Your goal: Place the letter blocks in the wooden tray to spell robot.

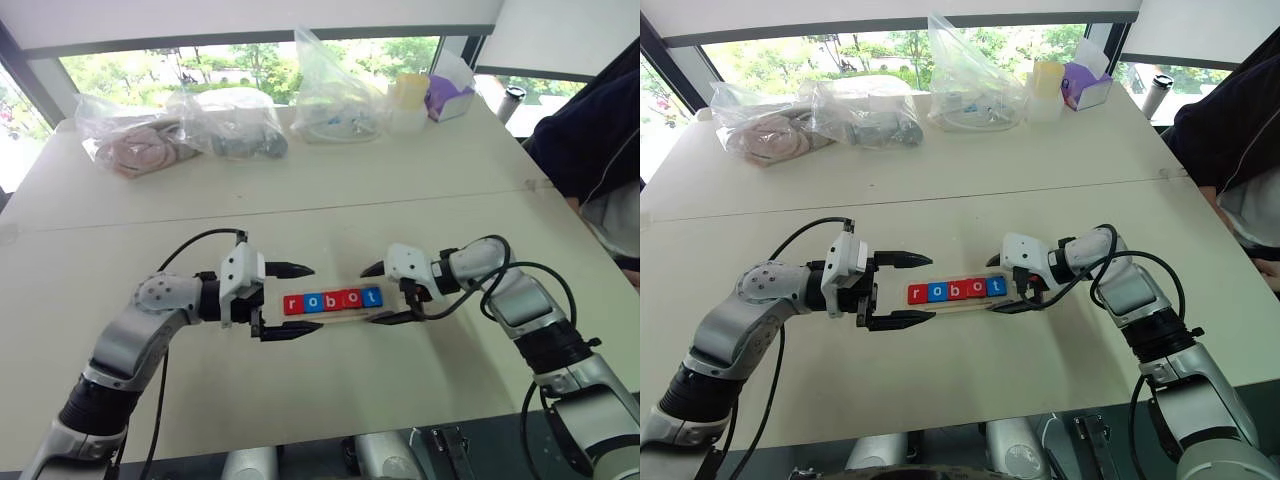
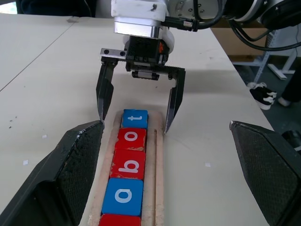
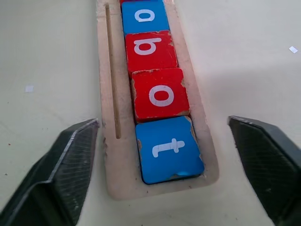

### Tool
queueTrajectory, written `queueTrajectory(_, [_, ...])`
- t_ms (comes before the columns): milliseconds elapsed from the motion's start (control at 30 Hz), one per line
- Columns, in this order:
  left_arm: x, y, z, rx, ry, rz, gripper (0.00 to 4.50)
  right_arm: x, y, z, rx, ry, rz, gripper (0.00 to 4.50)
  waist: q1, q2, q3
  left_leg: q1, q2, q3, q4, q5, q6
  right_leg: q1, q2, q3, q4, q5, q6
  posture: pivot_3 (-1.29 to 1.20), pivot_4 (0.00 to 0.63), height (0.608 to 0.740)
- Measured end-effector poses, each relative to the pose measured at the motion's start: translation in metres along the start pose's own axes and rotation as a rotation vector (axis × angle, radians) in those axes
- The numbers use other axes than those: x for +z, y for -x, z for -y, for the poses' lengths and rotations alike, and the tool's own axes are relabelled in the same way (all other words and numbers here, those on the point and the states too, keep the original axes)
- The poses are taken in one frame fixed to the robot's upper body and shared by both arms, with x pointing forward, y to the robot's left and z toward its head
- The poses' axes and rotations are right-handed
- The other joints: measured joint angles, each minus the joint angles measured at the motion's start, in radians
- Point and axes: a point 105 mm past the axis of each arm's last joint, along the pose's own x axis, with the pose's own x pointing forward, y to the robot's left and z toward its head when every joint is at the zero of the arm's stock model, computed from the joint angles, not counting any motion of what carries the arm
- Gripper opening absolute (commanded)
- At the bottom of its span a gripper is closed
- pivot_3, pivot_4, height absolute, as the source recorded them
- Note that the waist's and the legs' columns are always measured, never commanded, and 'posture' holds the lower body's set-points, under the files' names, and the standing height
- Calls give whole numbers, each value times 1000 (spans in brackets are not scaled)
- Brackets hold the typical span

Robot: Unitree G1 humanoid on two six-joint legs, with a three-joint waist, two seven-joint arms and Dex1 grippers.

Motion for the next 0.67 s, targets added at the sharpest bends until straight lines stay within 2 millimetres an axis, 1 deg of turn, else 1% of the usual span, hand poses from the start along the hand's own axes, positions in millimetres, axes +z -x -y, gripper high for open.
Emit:
queueTrajectory(167, [0,0,0,0,0,0,4500,8,5,3,-30,-6,23,4479,1,0,0,0,0,0,0,0,0,0,0,0,0,0,0,0,150,740])
queueTrajectory(233, [0,0,0,1,5,-2,4500,13,13,8,-72,-16,36,4479,2,0,0,0,0,0,0,0,0,0,0,0,0,0,0,0,150,740])
queueTrajectory(300, [-2,2,0,9,18,-21,4500,14,31,5,-123,-32,32,4479,9,0,0,0,0,0,0,0,0,0,0,0,0,0,1,0,150,740])
queueTrajectory(367, [-10,10,1,26,42,-67,4500,10,50,-2,-171,-70,16,4479,16,0,0,0,0,-1,-1,0,0,-1,0,0,0,-1,1,0,150,740])
queueTrajectory(433, [-15,20,1,46,62,-106,4500,6,63,-11,-201,-116,0,4479,16,0,0,0,0,0,-1,0,0,-1,0,0,0,-1,1,0,150,740])
queueTrajectory(533, [-17,31,0,61,60,-142,4500,2,73,-25,-208,-165,-18,4479,14,0,0,0,0,0,0,0,0,-1,0,0,0,-4,0,0,150,740])
queueTrajectory(600, [-21,42,1,68,66,-185,4500,-3,81,-35,-203,-198,-43,4479,14,0,0,1,0,1,0,0,0,-1,0,0,0,-4,0,0,150,740])
queueTrajectory(667, [-23,50,2,72,72,-214,4500,-4,87,-39,-216,-213,-53,4479,13,0,0,1,0,1,0,0,0,-1,0,1,0,-4,0,0,150,740])
